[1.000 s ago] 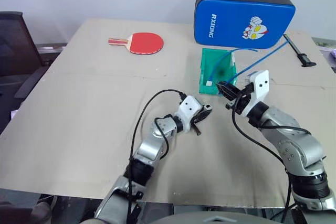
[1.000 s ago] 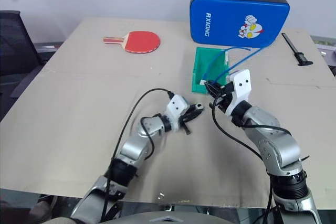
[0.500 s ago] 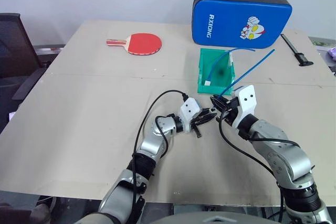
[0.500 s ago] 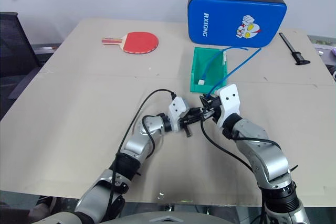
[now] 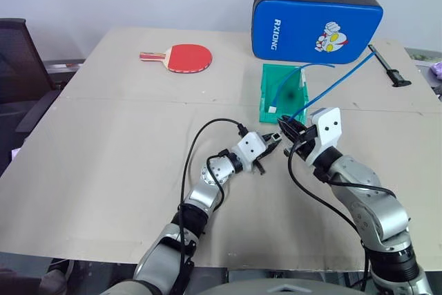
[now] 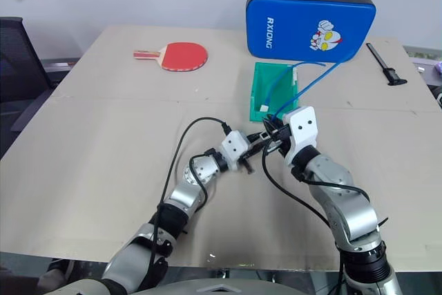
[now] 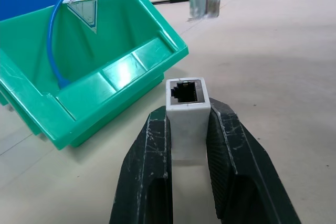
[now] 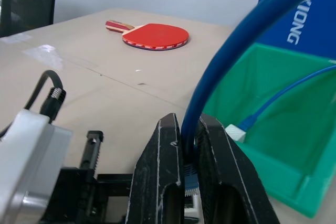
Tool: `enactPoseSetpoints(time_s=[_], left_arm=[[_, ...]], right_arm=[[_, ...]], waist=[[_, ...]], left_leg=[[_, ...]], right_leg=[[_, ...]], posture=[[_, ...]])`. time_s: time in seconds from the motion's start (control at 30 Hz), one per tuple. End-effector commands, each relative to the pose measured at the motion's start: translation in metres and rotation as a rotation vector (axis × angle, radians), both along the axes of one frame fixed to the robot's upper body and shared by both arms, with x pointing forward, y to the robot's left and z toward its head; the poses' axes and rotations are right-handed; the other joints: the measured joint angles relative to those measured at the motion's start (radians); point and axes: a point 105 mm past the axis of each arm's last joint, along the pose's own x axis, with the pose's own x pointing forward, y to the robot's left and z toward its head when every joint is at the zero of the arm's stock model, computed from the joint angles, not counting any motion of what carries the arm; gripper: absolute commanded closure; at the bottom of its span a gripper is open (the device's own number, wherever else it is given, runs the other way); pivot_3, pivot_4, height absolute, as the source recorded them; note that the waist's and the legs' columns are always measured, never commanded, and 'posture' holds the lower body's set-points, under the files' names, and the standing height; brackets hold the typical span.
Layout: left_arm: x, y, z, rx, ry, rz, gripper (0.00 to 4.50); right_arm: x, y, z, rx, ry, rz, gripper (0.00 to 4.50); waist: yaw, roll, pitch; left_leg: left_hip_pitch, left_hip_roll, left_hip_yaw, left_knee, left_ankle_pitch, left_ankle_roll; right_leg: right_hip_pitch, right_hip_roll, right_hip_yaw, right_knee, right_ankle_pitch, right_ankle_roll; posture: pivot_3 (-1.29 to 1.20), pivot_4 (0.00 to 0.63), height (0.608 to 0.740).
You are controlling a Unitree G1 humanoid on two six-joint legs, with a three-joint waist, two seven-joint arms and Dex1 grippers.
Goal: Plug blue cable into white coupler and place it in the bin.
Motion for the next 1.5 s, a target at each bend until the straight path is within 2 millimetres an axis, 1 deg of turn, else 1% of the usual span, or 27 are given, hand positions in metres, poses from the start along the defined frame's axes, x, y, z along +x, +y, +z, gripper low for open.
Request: enactPoseSetpoints(time_s=[0.03,0.23,0.43,0.77,0.93,1.03,1.5], left_arm=[[-0.009,-0.003,-0.011,-0.005,0.024,-0.011,4.20],[-0.014,-0.005,-0.009,-0.014,0.020,-0.036,4.20],[-0.016,-0.005,-0.010,-0.015,0.033,-0.042,4.20],[-0.016,-0.002,-0.011,-0.012,0.043,-0.036,4.20],[-0.014,-0.001,-0.010,-0.024,0.054,-0.010,4.20],[-0.014,0.000,-0.011,-0.033,0.075,-0.002,4.20],[-0.015,0.000,-0.013,-0.036,0.101,0.007,4.20]], right_arm=[[-0.004,0.001,0.012,-0.009,-0.074,0.012,4.50],[0.000,0.001,0.000,-0.052,-0.086,0.009,4.50],[0.007,0.009,-0.012,-0.073,-0.079,0.033,4.50],[0.007,0.016,-0.012,-0.048,-0.079,0.063,4.50],[0.007,0.012,-0.026,-0.076,-0.022,0.033,4.50],[0.007,0.011,-0.031,-0.075,0.007,0.015,4.50],[0.005,0.008,-0.037,-0.073,0.048,-0.012,4.50]], waist=[[0.000,0.000,0.000],[0.000,0.001,0.000],[-0.001,0.001,0.000],[-0.001,0.001,0.000],[-0.001,0.001,0.000],[-0.001,0.001,0.000],[-0.002,0.001,-0.001]], left_leg=[[0.000,0.000,0.000,0.000,0.000,0.000],[0.000,0.000,0.000,0.000,0.000,0.000],[0.000,0.000,0.001,0.000,0.000,0.000],[0.000,0.000,0.001,0.000,0.000,0.000],[0.000,0.000,0.001,0.000,0.000,0.000],[0.000,0.000,0.001,0.000,0.000,0.000],[0.001,0.000,0.000,0.000,0.000,0.000]], right_leg=[[0.000,0.000,0.000,0.000,0.000,0.000],[0.000,0.000,0.000,-0.001,0.000,0.000],[0.000,0.000,0.001,-0.001,0.000,0.000],[0.000,0.000,0.001,-0.001,0.000,0.000],[0.000,0.000,0.001,-0.001,0.000,0.000],[0.000,0.000,0.001,-0.001,0.000,0.001],[0.000,0.000,0.001,-0.001,0.000,0.000]], posture=[[0.00,0.150,0.701],[0.00,0.150,0.701],[0.00,0.150,0.701],[0.00,0.150,0.701],[0.00,0.150,0.701],[0.00,0.150,0.701],[0.00,0.150,0.701]])
